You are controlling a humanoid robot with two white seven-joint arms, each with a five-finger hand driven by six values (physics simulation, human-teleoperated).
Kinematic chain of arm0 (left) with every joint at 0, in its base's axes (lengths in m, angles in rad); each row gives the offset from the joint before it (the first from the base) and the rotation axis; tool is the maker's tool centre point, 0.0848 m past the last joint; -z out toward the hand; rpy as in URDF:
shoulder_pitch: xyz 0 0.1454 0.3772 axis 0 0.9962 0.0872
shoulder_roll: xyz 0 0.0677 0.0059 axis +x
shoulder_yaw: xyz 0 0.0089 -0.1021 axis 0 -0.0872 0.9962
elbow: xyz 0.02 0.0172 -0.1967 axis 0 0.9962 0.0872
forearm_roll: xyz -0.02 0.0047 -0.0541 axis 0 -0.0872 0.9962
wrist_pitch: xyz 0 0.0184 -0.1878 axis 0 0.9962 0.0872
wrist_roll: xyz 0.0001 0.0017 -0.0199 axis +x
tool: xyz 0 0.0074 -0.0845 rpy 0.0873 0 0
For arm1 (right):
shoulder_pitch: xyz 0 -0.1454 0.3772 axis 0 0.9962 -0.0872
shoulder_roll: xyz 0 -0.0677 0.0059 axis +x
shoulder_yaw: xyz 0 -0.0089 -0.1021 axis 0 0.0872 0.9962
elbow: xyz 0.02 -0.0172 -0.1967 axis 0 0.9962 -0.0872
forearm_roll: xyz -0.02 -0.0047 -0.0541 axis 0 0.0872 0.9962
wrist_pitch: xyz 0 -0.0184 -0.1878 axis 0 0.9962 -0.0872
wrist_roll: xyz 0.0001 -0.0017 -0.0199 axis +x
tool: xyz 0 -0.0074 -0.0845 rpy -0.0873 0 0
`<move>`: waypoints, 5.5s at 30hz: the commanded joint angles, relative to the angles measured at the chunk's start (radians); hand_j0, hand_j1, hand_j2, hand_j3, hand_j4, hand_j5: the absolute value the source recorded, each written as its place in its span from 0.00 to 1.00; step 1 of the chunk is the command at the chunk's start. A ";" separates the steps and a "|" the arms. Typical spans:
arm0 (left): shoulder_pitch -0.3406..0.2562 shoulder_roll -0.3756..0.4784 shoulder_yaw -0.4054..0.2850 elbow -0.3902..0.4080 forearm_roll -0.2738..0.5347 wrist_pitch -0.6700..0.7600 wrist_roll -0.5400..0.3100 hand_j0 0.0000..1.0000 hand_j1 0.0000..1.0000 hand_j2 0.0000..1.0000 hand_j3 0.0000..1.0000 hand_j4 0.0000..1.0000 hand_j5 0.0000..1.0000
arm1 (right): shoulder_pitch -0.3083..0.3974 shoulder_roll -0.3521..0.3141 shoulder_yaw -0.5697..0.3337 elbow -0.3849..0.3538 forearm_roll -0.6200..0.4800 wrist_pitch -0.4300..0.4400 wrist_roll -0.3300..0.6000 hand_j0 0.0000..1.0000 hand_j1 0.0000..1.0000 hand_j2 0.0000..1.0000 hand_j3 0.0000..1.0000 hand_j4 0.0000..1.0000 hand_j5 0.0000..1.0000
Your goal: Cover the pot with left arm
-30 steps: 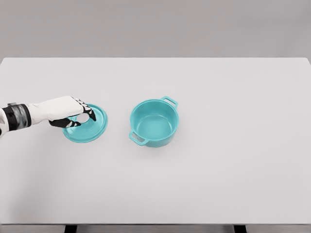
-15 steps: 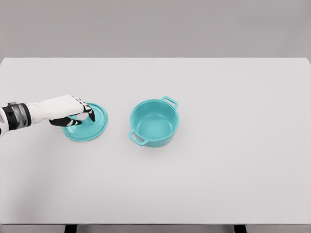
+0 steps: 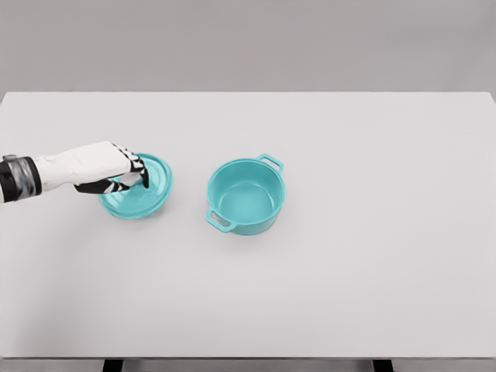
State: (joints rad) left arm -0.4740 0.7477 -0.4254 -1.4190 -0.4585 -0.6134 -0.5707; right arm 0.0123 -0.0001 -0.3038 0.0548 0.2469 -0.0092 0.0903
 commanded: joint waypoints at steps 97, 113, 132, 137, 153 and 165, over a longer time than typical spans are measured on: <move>-0.239 -0.243 -0.303 -0.074 -0.048 0.003 0.040 0.54 0.54 0.54 0.54 0.54 0.54 | -0.002 0.000 0.000 0.000 0.000 0.000 0.000 1.00 1.00 1.00 1.00 1.00 1.00; -0.241 -0.246 -0.303 -0.075 -0.052 0.003 0.040 0.59 0.59 0.59 0.59 0.59 0.59 | 0.000 0.000 0.000 0.000 0.000 0.000 0.000 1.00 1.00 1.00 1.00 1.00 1.00; -0.241 -0.263 -0.303 -0.072 -0.054 0.003 0.040 0.64 0.64 0.64 0.64 0.64 0.64 | 0.000 0.000 0.000 0.000 0.000 0.000 0.000 1.00 1.00 1.00 1.00 1.00 1.00; -0.244 -0.263 -0.302 -0.074 -0.052 0.003 0.040 0.67 0.67 0.67 0.67 0.67 0.67 | 0.000 0.000 0.000 0.000 0.000 0.000 0.000 1.00 1.00 1.00 1.00 1.00 1.00; -0.242 -0.263 -0.302 -0.069 -0.052 0.003 0.040 0.72 0.72 0.72 0.72 0.72 0.72 | 0.000 0.000 0.000 0.000 0.000 0.000 0.000 1.00 1.00 1.00 1.00 1.00 1.00; -0.241 -0.260 -0.300 -0.061 -0.052 0.003 0.042 0.79 0.79 0.79 0.79 0.79 0.79 | -0.002 0.000 0.000 0.000 0.000 0.000 0.000 1.00 1.00 1.00 1.00 1.00 1.00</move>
State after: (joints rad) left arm -0.7133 0.4869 -0.7264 -1.4794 -0.5169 -0.6134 -0.5304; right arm 0.0123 -0.0001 -0.3038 0.0547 0.2469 -0.0092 0.0904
